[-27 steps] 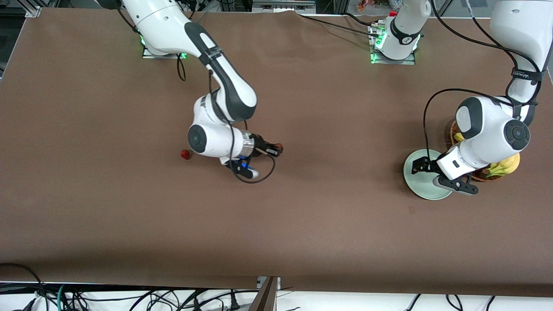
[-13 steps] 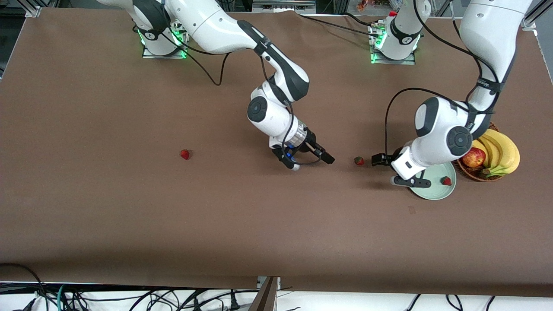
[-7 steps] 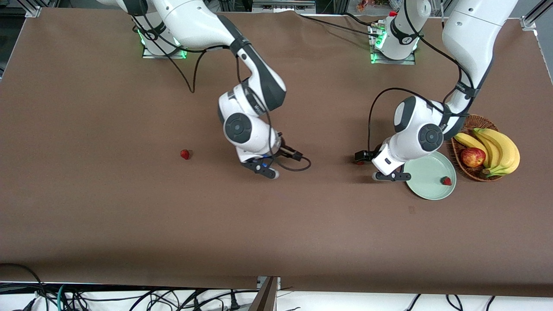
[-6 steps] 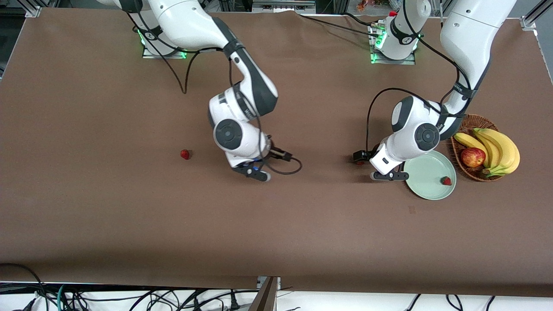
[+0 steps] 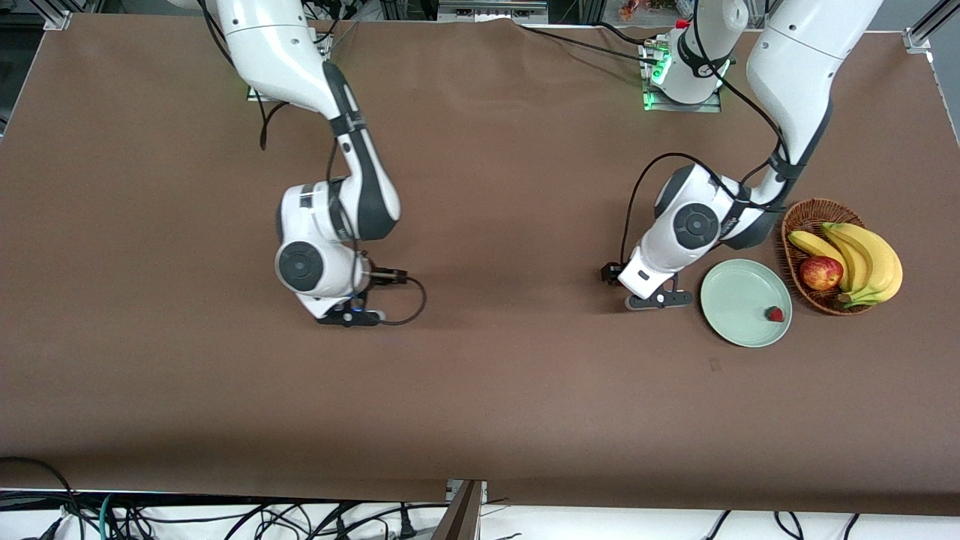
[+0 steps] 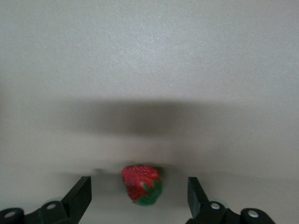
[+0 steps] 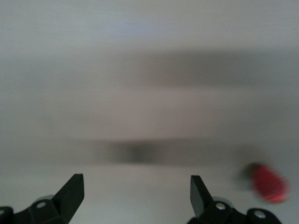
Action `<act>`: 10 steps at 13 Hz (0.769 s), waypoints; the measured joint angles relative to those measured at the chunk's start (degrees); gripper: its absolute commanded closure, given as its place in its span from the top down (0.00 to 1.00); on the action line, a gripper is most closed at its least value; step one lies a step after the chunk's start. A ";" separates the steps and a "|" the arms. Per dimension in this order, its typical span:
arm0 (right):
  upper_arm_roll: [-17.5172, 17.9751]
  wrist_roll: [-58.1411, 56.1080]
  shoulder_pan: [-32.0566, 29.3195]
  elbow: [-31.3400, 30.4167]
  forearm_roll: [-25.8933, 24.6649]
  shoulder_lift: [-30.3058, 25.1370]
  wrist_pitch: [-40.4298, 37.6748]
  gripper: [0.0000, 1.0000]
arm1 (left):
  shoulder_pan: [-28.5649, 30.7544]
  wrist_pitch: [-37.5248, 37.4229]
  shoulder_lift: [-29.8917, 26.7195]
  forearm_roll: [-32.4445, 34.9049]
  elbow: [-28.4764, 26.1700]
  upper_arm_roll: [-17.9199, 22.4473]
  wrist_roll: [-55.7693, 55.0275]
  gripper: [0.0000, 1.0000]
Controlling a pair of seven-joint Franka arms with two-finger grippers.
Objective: Collect all strawberries into plate
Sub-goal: 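Grasp the second strawberry with the left gripper while the right gripper reaches the third, then lower the second strawberry onto the plate and open the left gripper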
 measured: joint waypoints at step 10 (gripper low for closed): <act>-7.53 -20.62 0.86 -14.07 -0.60 -2.65 7.28 0.87 | 0.28 0.29 0.25 1.11 0.24 0.10 -1.48 0.02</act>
